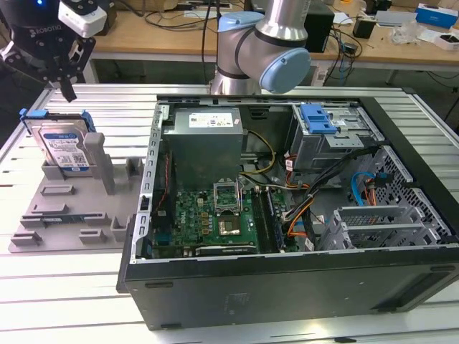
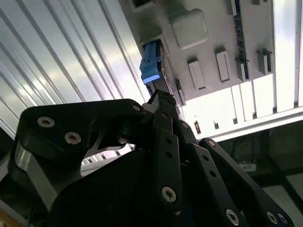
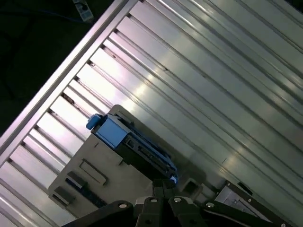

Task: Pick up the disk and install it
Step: 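Pick up the disk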

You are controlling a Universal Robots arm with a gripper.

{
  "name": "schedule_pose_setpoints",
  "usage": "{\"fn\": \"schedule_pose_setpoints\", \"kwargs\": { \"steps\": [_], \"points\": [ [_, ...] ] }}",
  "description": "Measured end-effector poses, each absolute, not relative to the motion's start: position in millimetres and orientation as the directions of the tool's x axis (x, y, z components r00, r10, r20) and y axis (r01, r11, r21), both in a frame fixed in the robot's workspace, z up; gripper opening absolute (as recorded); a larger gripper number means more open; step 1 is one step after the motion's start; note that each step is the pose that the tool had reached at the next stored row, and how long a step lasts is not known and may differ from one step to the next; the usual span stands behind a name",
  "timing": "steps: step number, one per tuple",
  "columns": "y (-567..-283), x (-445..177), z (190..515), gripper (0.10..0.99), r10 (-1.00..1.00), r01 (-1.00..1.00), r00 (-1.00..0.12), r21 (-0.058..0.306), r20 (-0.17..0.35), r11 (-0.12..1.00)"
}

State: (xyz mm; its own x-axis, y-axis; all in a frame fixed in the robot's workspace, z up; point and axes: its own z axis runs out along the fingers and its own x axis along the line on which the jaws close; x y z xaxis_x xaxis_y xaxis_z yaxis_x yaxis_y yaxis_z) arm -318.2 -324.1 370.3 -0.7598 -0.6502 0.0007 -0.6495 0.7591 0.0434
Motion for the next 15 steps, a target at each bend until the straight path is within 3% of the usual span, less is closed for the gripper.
{"fn": "schedule_pose_setpoints", "kwargs": {
  "steps": [6,11,15],
  "points": [
    [-324.1,-318.2,369.8,0.114,-0.765,-0.764,-0.645,0.043,0.001,0.644],
    [-324.1,-318.2,369.0,0.482,-0.859,-0.858,-0.512,0.042,0.002,0.512],
    [-324.1,-318.2,368.1,0.482,-0.912,-0.912,-0.409,0.042,0.002,0.409]
  ]
}}
